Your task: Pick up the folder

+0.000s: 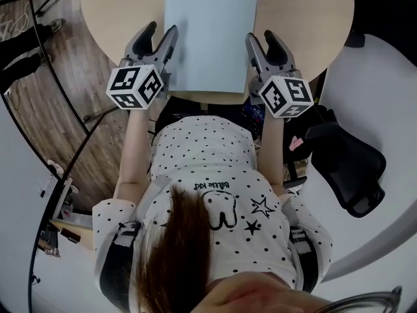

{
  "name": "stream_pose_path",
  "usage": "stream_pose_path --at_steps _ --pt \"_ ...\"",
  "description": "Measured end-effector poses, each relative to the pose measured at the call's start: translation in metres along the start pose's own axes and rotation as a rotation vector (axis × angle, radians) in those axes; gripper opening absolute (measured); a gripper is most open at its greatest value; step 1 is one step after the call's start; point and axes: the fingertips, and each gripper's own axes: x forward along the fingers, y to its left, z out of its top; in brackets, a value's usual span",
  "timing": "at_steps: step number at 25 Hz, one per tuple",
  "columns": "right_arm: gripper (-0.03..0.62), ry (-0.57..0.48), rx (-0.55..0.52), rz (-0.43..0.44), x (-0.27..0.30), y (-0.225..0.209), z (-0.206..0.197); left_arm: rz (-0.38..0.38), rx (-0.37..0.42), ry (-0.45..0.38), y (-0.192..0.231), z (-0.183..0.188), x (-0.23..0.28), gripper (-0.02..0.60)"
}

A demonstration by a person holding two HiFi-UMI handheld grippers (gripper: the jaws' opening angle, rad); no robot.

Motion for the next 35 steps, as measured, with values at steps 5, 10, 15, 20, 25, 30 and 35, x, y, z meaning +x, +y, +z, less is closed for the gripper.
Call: stream_pose_path --at_steps 5,10,15,20,25,30,35 --pt "0.225 0.044 0.011 -0.008 0.013 -0.015 -0.016 0.013 -0.035 0.037 0.007 -0.017 0.016 0.23" --pt "0.225 0.084 0.017 -0.02 0.019 -0.018 -0.028 0.024 -0.06 0.084 0.014 -0.031 0.019 0.239" --pt "0.233 0.112 0.032 -0.019 0.026 -0.023 -0.037 0.034 -0.08 0.115 0.021 -0.042 0.027 0.245" --pt "0.236 0.141 0.066 -0.022 0.032 -0.03 -0.046 0.02 -0.099 0.154 0.021 -0.049 0.035 0.26" --pt "0.244 0.186 0.113 -0.019 0.04 -0.031 -0.059 0.021 -0.129 0.197 0.027 -0.056 0.038 0.276" --pt "0.262 0.2 0.243 0.007 0.044 -0.034 -0.074 0.023 -0.19 0.219 0.032 -0.062 0.038 0.288" --pt "0.265 0.198 0.3 0.045 0.045 -0.032 -0.078 -0.001 -0.253 0.226 0.032 -0.065 0.038 0.29"
